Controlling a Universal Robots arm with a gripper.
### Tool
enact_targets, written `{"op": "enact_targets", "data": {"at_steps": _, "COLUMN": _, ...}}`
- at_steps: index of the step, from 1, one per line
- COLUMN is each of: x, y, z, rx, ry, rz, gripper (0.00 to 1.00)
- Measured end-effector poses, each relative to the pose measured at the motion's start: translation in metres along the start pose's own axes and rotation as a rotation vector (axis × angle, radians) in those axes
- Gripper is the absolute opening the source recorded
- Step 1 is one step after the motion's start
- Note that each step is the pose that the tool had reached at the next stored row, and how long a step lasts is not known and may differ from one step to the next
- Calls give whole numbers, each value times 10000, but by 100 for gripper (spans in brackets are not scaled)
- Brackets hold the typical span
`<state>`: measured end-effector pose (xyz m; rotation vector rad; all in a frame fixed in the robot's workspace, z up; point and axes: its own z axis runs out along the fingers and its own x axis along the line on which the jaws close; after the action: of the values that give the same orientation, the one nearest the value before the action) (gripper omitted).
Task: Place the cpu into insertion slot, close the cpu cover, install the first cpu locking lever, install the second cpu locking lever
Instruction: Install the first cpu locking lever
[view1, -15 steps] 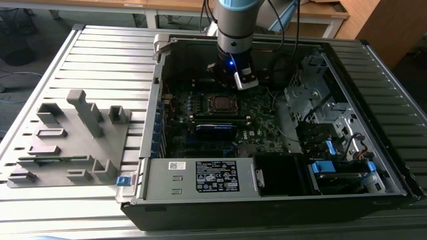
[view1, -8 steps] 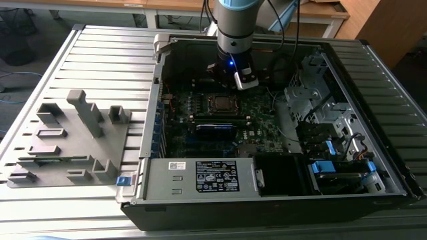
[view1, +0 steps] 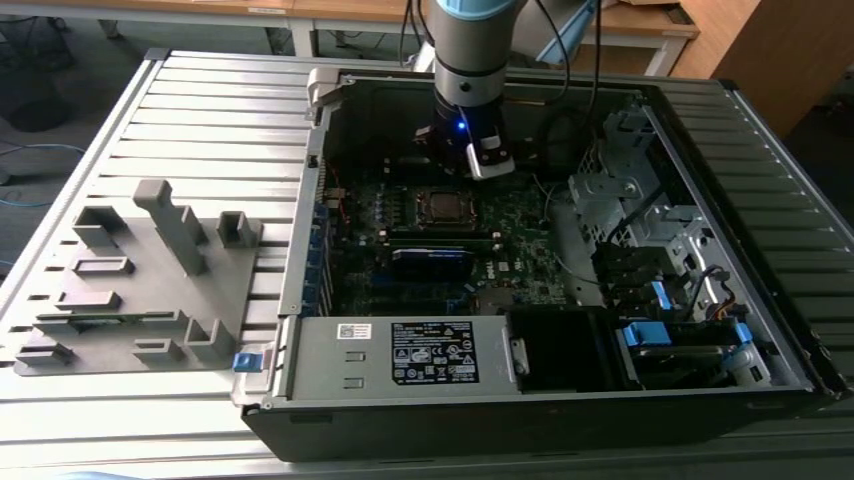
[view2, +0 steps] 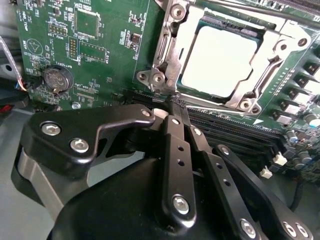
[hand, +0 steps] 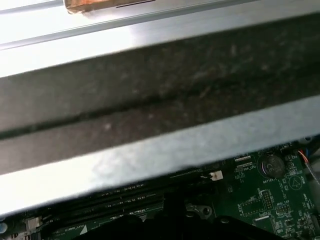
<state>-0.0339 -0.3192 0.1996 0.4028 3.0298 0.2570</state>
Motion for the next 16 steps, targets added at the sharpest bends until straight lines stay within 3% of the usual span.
{"op": "enact_targets", "data": {"at_steps": 16, "x": 31, "y": 47, "z": 9, "rx": 4, "ry": -51, "rz": 304, "gripper": 11}}
